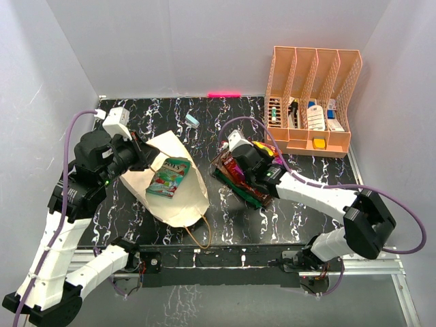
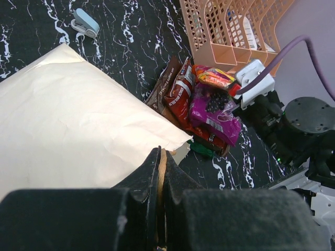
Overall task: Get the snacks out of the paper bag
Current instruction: Place the snack at the center of the board.
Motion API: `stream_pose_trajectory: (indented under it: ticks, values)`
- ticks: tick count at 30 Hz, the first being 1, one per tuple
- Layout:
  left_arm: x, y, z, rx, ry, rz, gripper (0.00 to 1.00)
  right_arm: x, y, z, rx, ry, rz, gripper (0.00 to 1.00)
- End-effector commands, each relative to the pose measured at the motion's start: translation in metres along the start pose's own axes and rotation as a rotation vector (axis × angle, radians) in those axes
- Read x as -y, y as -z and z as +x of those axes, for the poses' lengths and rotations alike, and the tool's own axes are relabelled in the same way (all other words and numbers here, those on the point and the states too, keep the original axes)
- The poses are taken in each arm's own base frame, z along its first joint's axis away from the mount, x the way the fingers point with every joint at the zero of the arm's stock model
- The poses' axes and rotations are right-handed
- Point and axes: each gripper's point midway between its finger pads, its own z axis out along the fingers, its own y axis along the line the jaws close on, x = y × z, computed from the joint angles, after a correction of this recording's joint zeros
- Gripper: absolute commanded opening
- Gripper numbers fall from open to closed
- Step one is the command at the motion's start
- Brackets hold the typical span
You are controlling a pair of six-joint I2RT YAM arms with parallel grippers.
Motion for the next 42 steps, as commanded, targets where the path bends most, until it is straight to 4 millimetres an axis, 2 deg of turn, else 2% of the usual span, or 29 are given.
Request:
stream_pose_trajectory:
  ticks: [1, 11, 16, 22, 33, 35, 38, 42]
  values:
    - [0.005, 0.008, -0.010, 0.037, -0.007, 0.012, 0.00, -0.014, 0.010, -0.012, 0.026, -0.127, -0.037, 0.07]
    - [0.009, 0.007, -0.013, 0.036, -0.004, 0.031, 0.00, -0.085, 0.019, -0.018, -0.010, -0.133, -0.212, 0.07]
    - [0.007, 0.011, -0.012, 0.036, -0.004, 0.022, 0.00, -0.102, 0.013, -0.004, -0.070, -0.117, -0.228, 0.07]
    - [0.007, 0.012, -0.011, 0.039, -0.005, 0.022, 0.00, -0.119, 0.014, -0.006, -0.066, -0.167, -0.296, 0.07]
    - [0.004, 0.017, -0.009, 0.043, -0.006, 0.008, 0.00, -0.129, 0.012, -0.008, -0.064, -0.200, -0.313, 0.10]
    - [0.003, 0.018, -0.009, 0.042, -0.005, 0.004, 0.00, -0.125, 0.014, -0.008, -0.070, -0.203, -0.311, 0.15]
    - [0.002, 0.018, -0.008, 0.043, -0.008, 0.002, 0.00, -0.110, 0.025, -0.021, -0.033, -0.245, -0.323, 0.23]
    - [0.003, 0.017, -0.008, 0.043, -0.008, 0.008, 0.00, -0.085, 0.052, -0.050, 0.098, -0.321, -0.401, 0.46]
